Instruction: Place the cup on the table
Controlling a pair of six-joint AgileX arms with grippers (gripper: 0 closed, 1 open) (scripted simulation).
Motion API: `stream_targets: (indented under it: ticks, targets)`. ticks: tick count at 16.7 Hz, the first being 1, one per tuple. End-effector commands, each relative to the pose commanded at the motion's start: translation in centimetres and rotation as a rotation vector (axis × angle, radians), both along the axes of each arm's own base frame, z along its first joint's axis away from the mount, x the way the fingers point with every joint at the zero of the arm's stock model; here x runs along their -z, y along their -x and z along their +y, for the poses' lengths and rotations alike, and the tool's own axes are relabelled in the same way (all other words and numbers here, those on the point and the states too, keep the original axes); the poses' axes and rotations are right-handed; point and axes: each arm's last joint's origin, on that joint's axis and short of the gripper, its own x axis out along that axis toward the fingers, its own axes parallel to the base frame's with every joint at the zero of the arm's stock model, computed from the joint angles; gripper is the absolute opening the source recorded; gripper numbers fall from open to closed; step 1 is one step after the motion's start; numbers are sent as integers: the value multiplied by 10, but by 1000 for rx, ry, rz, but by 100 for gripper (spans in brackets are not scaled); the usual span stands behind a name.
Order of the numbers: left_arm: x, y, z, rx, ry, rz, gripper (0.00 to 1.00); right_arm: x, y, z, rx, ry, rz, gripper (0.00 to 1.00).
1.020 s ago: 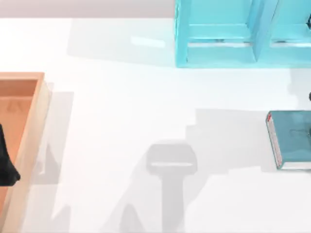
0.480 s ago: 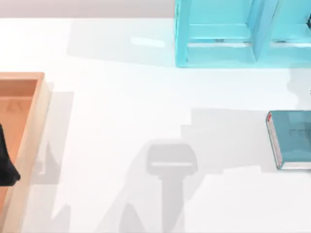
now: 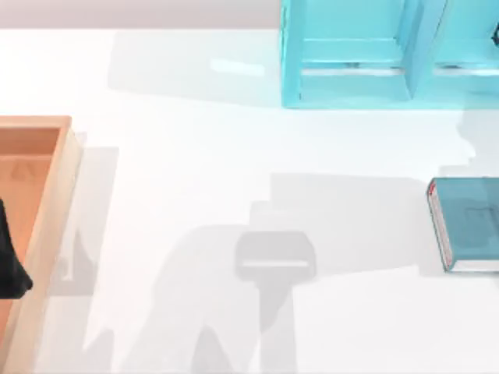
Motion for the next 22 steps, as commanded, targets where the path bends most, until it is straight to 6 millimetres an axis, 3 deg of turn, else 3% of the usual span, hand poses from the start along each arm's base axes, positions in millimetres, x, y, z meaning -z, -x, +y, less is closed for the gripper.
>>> stream_targets:
  ticks: [3,6,8,11,14,16,18,22]
  targets:
    - [0,0,0,0,0,0,100,2,-1,1,0,-1,6,0]
    - [0,0,0,0,0,0,100,1,-13,26,0,1,15,0]
    - [0,0,0,0,0,0,100,-3,-26,59,3,4,15,0]
    - [0,0,0,0,0,0,100,-10,-37,132,2,9,11,0]
    - [0,0,0,0,0,0,100,-15,-29,208,-2,8,1,0]
    - [0,0,0,0,0,0,100,-17,-20,241,-3,6,-7,0]
    - [0,0,0,0,0,0,100,-18,-16,256,-3,5,-9,0]
    - [0,0,0,0,0,0,100,-18,-16,256,1,1,-9,0]
